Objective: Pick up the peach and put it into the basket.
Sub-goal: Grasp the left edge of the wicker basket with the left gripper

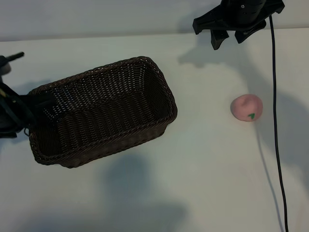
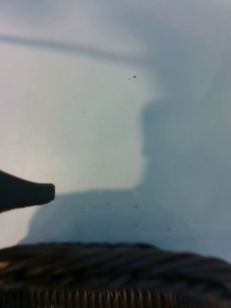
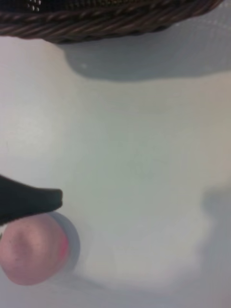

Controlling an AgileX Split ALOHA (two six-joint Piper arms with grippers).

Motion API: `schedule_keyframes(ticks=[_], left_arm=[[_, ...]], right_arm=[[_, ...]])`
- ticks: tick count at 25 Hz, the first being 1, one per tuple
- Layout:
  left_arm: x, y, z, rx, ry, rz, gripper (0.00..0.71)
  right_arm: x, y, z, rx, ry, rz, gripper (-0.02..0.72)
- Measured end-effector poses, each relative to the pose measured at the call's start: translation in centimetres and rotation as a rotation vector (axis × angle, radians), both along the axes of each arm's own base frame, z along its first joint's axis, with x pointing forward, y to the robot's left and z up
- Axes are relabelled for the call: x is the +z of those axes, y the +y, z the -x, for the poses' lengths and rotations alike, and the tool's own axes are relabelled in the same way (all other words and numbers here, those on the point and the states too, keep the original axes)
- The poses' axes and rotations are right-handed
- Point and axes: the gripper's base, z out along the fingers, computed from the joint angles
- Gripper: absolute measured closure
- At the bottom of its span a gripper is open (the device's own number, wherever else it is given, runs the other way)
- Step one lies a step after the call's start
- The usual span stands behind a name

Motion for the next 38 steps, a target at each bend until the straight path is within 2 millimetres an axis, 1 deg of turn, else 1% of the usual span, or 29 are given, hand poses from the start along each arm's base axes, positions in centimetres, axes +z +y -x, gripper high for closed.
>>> schedule_keyframes(ticks=[4, 15, 17, 20, 22, 23, 25, 27, 30, 31, 32, 38], left_arm=[[-1.7, -0.2, -0.7, 0.005, 0.036, 0.008, 0.163], [-4.9, -0.7, -2.1, 0.001, 0.07, 0.041, 0.164], [-5.3, -0.7, -2.2, 0.0, 0.082, 0.039, 0.164], [-5.4, -0.7, -2.2, 0.0, 0.079, 0.04, 0.165], [-5.4, -0.7, -2.2, 0.0, 0.078, 0.041, 0.178], [-5.4, -0.7, -2.2, 0.0, 0.077, 0.041, 0.197], [-5.4, -0.7, -2.2, 0.002, 0.077, 0.042, 0.264], [-5.4, -0.7, -2.2, 0.001, 0.078, 0.042, 0.349], [-5.4, -0.7, -2.3, 0.003, 0.076, 0.044, 0.502], [-5.4, -0.7, -2.3, 0.003, 0.076, 0.045, 0.537], [-5.4, -0.7, -2.3, 0.004, 0.076, 0.047, 0.547], [-5.3, -0.8, -2.3, -0.003, 0.073, 0.049, 0.547]], right_arm=[[0.0, 0.0, 0.0, 0.0, 0.0, 0.0, 0.191], [0.0, 0.0, 0.0, 0.002, 0.0, 0.001, 0.191], [0.0, 0.0, 0.0, 0.004, -0.001, 0.001, 0.191], [0.0, 0.0, 0.0, 0.004, -0.001, 0.001, 0.191], [0.0, 0.0, 0.0, 0.004, -0.001, 0.001, 0.191], [0.0, 0.0, 0.0, 0.004, -0.001, 0.001, 0.191], [0.0, 0.0, 0.0, 0.004, -0.001, 0.001, 0.191], [0.0, 0.0, 0.0, 0.004, -0.001, 0.001, 0.191], [0.0, 0.0, 0.0, 0.004, -0.001, 0.001, 0.191], [0.0, 0.0, 0.0, 0.004, -0.001, 0.001, 0.191], [0.0, 0.0, 0.0, 0.004, -0.001, 0.001, 0.191], [0.0, 0.0, 0.0, 0.004, -0.001, 0.001, 0.191]])
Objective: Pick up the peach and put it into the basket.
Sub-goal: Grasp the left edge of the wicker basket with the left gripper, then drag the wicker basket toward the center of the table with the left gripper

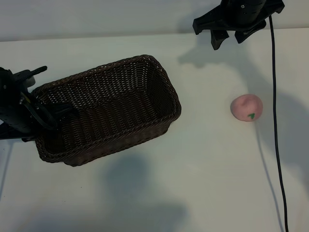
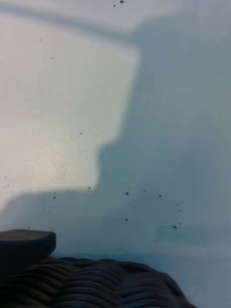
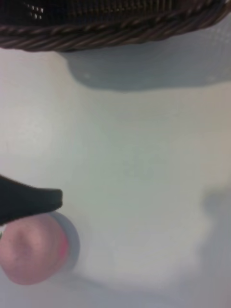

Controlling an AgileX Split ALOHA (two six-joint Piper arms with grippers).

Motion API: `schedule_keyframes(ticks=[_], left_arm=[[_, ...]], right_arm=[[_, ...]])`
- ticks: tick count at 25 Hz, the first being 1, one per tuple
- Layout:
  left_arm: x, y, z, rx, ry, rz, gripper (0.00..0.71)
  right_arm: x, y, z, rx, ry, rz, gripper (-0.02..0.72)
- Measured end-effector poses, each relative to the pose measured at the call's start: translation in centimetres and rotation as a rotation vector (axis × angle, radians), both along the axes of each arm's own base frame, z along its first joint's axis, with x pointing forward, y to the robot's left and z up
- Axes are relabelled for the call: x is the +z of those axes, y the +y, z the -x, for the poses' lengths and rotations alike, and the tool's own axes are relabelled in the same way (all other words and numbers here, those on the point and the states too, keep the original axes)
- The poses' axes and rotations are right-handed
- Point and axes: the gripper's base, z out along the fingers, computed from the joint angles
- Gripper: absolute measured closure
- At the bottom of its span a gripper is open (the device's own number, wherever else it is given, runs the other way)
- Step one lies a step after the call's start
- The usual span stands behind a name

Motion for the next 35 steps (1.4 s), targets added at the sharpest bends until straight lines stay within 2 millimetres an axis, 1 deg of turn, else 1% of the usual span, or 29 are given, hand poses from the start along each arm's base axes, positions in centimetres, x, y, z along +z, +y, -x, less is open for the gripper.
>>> schedule_keyframes(ticks=[3, 6, 11, 17, 23, 25, 28, 31, 35], left_arm=[[0.0, -0.1, -0.1, -0.014, -0.008, 0.007, 0.558], [0.1, -0.5, -0.2, -0.02, -0.024, 0.047, 0.59], [0.3, -1.2, -0.4, -0.065, -0.052, 0.121, 0.605], [0.4, -2.0, -0.5, -0.157, -0.081, 0.183, 0.607], [0.6, -2.5, -0.6, -0.167, -0.109, 0.234, 0.607], [1.0, -2.5, -0.6, -0.17, -0.126, 0.233, 0.607], [2.1, -2.0, -0.6, -0.155, -0.163, 0.236, 0.607], [3.3, -0.8, -0.5, -0.119, -0.201, 0.245, 0.607], [3.9, 0.7, -0.4, -0.145, -0.188, 0.249, 0.608]], right_arm=[[0.0, 0.0, 0.0, 0.0, 0.0, 0.0, 0.191], [0.0, 0.0, 0.0, 0.0, 0.0, 0.0, 0.191], [0.0, 0.0, 0.0, 0.0, 0.0, 0.0, 0.191], [0.0, 0.0, 0.0, 0.0, 0.0, 0.0, 0.192], [0.0, 0.0, 0.0, 0.001, 0.0, 0.0, 0.192], [0.0, 0.0, 0.0, 0.001, 0.0, 0.0, 0.192], [0.0, 0.0, 0.0, 0.001, 0.0, 0.0, 0.192], [0.0, 0.0, 0.0, 0.001, 0.0, 0.0, 0.192], [0.0, 0.0, 0.0, 0.001, 0.0, 0.0, 0.192]])
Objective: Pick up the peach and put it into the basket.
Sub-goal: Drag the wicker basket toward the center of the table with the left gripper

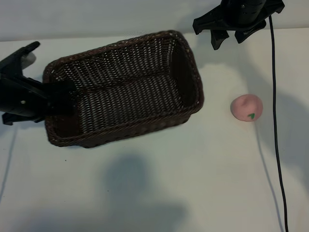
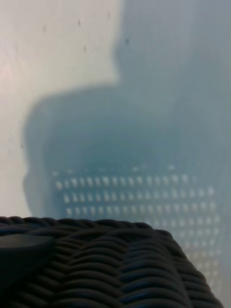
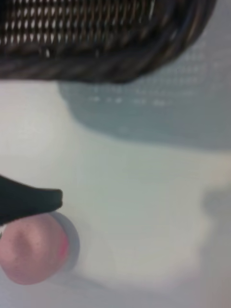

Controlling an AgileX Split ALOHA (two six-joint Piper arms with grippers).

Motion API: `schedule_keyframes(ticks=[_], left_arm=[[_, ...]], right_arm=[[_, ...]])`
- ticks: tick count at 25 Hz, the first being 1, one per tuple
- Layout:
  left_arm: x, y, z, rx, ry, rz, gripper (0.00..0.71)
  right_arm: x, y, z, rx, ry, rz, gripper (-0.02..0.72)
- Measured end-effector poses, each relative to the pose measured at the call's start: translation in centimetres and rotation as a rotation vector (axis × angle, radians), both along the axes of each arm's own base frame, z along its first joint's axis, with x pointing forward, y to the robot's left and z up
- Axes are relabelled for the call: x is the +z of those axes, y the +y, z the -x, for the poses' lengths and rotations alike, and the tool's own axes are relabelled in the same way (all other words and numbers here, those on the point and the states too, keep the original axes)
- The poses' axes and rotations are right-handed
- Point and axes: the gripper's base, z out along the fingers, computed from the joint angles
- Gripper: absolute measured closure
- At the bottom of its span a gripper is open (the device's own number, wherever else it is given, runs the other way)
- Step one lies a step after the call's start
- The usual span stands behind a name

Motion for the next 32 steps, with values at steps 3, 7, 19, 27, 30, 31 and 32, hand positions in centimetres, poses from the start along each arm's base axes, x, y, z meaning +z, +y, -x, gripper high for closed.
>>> schedule_keyframes(ticks=[3, 7, 19, 27, 30, 31, 32], left_arm=[[0.8, 0.3, -0.4, -0.051, -0.007, -0.009, 0.608], [2.2, 0.2, -1.7, -0.107, -0.019, -0.026, 0.608], [2.5, 0.2, -6.3, -0.175, 0.005, -0.05, 0.608], [0.9, -1.5, -8.5, -0.214, 0.029, -0.047, 0.608], [-0.2, -2.1, -8.9, -0.213, 0.05, -0.044, 0.608], [-0.5, -2.2, -9.0, -0.213, 0.056, -0.044, 0.608], [-0.9, -2.3, -9.0, -0.211, 0.065, -0.043, 0.608]], right_arm=[[0.0, 0.0, 0.0, 0.0, 0.0, 0.0, 0.192], [0.0, 0.0, 0.0, 0.0, 0.0, 0.0, 0.192], [0.0, 0.0, 0.0, 0.0, 0.0, 0.0, 0.192], [0.0, 0.0, 0.0, 0.0, 0.0, 0.0, 0.192], [0.0, 0.0, 0.0, 0.0, 0.0, 0.0, 0.192], [0.0, 0.0, 0.0, 0.0, 0.0, 0.0, 0.192], [0.0, 0.0, 0.0, 0.0, 0.0, 0.0, 0.192]])
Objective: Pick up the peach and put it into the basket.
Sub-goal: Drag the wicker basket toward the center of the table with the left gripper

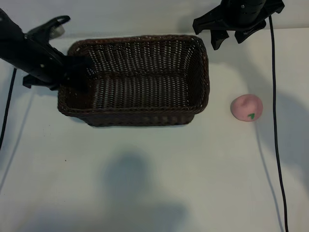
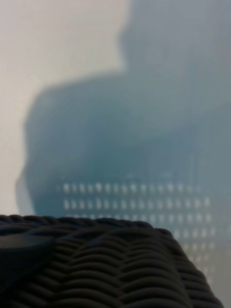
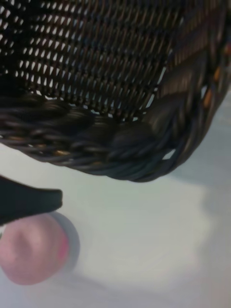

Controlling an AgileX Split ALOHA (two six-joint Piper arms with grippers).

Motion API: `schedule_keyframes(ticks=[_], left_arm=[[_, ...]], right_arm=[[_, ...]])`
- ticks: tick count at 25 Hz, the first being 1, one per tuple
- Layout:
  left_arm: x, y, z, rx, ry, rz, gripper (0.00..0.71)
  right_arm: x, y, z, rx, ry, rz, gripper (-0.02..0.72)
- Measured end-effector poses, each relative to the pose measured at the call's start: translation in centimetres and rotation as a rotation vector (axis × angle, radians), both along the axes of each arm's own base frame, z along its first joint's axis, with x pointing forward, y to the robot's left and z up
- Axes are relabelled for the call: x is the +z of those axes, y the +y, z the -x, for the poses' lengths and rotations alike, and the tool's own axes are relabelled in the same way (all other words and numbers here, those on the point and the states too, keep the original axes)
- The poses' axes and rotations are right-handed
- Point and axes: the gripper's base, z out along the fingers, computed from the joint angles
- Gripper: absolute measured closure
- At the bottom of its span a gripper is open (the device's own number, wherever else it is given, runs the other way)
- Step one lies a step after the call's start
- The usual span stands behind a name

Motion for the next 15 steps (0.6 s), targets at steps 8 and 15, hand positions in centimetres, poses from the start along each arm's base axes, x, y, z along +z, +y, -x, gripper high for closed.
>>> schedule_keyframes(ticks=[8, 15], left_arm=[[-1.4, 0.0, -0.4, 0.014, 0.01, -0.02, 0.608], [-1.5, 0.0, -0.6, 0.02, 0.0, -0.023, 0.608]], right_arm=[[0.0, 0.0, 0.0, 0.0, 0.0, 0.0, 0.192], [0.0, 0.0, 0.0, 0.0, 0.0, 0.0, 0.192]])
